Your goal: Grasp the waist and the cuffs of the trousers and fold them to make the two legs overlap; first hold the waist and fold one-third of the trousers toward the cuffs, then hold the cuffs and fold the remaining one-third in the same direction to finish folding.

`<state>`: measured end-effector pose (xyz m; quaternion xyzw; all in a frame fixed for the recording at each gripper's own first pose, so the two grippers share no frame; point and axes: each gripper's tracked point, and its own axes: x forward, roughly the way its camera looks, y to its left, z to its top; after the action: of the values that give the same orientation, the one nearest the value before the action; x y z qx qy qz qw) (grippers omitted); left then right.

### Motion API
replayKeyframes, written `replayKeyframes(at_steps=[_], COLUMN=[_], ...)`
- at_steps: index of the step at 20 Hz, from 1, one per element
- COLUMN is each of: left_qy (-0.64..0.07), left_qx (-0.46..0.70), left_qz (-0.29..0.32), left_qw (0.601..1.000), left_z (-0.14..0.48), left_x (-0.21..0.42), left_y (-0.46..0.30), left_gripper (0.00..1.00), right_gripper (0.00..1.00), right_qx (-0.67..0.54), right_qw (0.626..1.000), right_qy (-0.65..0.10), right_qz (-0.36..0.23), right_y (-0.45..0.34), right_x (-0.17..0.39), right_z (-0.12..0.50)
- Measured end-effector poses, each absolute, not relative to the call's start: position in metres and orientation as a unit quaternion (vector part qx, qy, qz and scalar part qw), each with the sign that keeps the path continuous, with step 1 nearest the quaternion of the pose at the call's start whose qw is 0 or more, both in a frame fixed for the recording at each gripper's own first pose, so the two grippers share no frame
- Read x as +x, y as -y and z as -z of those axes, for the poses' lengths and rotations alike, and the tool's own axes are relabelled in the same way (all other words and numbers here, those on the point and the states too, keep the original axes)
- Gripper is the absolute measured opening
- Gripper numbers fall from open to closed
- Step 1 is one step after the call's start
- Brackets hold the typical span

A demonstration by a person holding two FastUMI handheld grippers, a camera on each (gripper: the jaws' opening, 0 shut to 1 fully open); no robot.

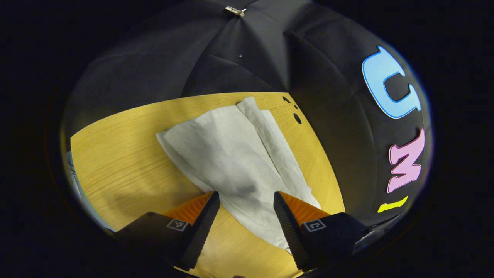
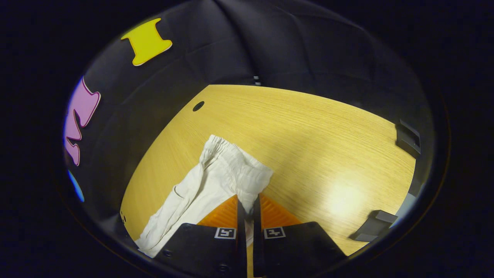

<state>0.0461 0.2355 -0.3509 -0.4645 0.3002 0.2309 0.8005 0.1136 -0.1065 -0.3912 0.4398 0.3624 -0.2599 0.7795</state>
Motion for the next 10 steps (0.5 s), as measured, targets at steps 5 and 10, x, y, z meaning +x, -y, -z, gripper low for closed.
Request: replayKeyframes(at_steps=[5,10], left_qy=[-0.299,-0.308], left_qx=[-0.44,-0.444], left_qz=[-0.231,-0.24], left_qw=[0.815,0.806], left_z=[0.359,0.375], left_x=[0.086,0.104], left_y=[-0.243,-0.247], left_gripper=[0.89,0.33], right_gripper=[0.11,0.11], right_qx=[0.433,0.428], right_qw=[0.783,0.794], right_qy=[-0.368,-0.353], right_qz=[0.254,0.248], right_y=[0.107,0.107], right_x=[0.113,0.114], right_z=[0.391,0.383])
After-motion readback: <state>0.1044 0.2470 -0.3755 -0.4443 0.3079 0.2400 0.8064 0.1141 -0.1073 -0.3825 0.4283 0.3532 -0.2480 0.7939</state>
